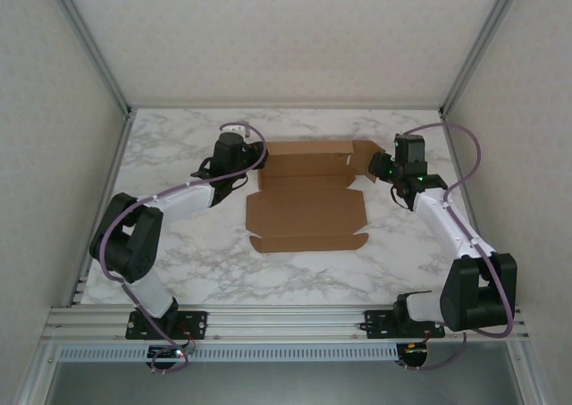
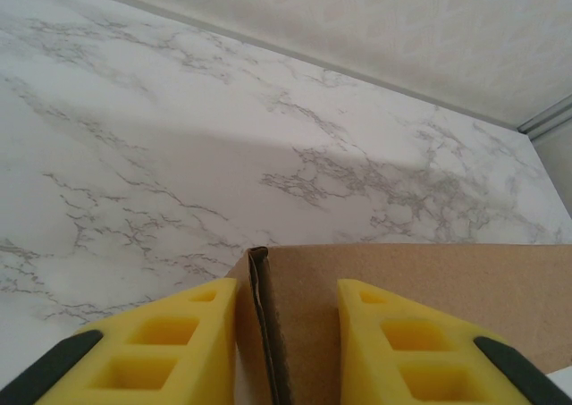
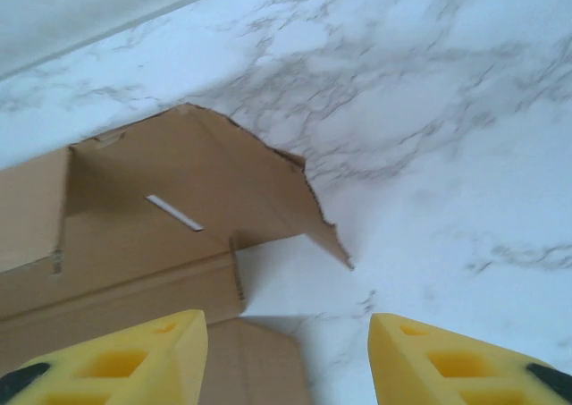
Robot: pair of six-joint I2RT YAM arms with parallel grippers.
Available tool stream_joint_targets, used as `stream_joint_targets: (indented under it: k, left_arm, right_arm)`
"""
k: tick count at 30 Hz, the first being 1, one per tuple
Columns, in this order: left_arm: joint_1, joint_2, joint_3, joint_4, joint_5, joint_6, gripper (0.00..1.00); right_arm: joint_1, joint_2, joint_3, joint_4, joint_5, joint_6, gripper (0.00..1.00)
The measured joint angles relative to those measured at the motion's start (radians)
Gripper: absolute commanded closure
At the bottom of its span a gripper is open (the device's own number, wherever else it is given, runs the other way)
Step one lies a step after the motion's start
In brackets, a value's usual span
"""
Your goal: Fold the paper box
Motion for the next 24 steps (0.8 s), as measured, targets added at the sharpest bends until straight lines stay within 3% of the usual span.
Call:
stream_joint_targets:
  k: [7,13,16,24]
  left_arm:
    - [0.000,0.000,0.000,0.000,0.000,-0.008,0.69]
    - [0.000,0.000,0.000,-0.002,0.000,-0.008,0.69]
    - [0.001,0.000,0.002,-0.003,0.000,-0.008,0.69]
    - [0.013,0.002,0.021,-0.036,0.001,-0.008,0.69]
  right_arm:
    - [-0.002,0.167,0.021,0.027,0.042,-0.153,0.44]
    - [-0.005,0.294,0.095,0.044,-0.034,-0.225,0.51]
    - [-0.005,0.330,0.148,0.058,-0.065,-0.251,0.57]
    - [-0.005,0.363,0.194,0.062,-0.109,-0.296,0.86]
